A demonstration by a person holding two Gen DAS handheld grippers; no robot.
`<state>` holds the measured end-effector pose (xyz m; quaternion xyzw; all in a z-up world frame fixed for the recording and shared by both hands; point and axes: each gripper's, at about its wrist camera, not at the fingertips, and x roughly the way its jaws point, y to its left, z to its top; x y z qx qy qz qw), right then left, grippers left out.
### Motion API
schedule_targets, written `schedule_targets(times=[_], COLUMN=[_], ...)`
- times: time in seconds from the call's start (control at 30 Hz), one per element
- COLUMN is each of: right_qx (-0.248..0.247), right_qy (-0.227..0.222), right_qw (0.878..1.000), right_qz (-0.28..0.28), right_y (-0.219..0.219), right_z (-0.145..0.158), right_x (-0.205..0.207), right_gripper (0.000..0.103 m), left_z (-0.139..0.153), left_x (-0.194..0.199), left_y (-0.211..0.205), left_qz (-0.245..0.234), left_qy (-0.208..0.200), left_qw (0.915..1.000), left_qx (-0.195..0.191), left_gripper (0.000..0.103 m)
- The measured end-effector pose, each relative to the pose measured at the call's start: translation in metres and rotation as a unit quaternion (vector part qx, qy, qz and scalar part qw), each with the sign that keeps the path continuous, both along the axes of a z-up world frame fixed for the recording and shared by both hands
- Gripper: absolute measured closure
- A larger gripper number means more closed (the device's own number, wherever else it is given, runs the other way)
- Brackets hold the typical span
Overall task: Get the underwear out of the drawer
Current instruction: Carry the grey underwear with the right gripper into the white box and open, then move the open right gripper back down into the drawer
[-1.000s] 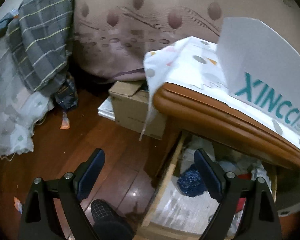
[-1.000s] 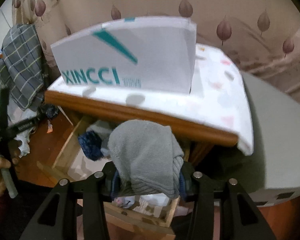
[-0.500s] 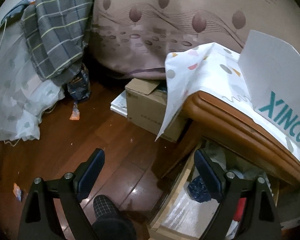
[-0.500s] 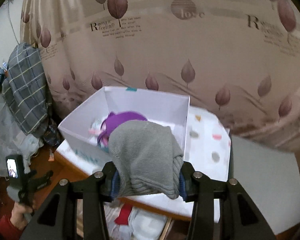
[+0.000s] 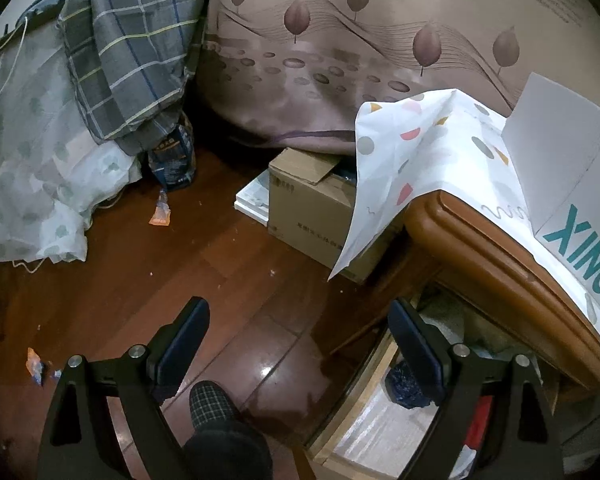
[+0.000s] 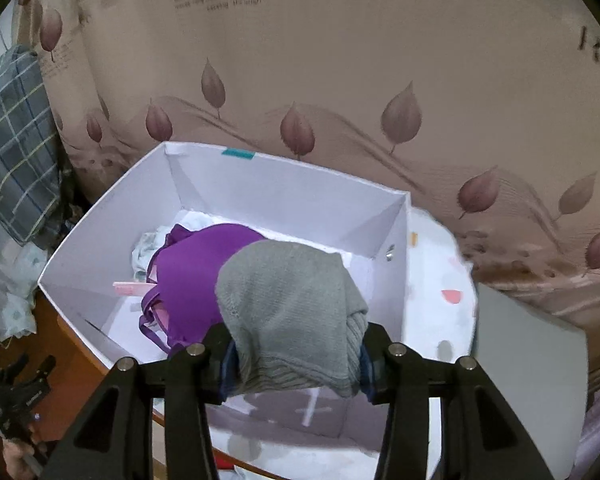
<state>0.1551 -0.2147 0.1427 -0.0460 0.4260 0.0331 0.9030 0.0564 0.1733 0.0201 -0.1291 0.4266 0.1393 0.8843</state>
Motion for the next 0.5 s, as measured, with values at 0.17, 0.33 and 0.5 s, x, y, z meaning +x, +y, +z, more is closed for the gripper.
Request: schedule_targets(times=[0.17, 0.33, 0.5], right_qx=[-0.011, -0.008, -0.019], right_qy=[0.014, 0.038, 0.020], right_qw=[1.000, 0.999, 0.999], right_qz=[-0.010, -0.023, -0.029], right_y=[0.005, 0.005, 0.005], right_z=[-0.017, -0.028, -0.023], right_x=[0.017, 0.025, 0.022], right_gripper=[0.050, 0.038, 0.024], left_z=[-0.001, -0.004, -0.005], left_x=[0.001, 0.002, 0.005], left_y=[0.000, -0.001, -0.005], left_qz=[-0.007, -0.012, -0.016], left_qy=[0.001, 0.007, 0.009], left_qw=[1.0000, 0.9999, 0.9998], left_qx=[0.004, 0.003, 0.005], left_gripper=[0.014, 0.014, 0.014])
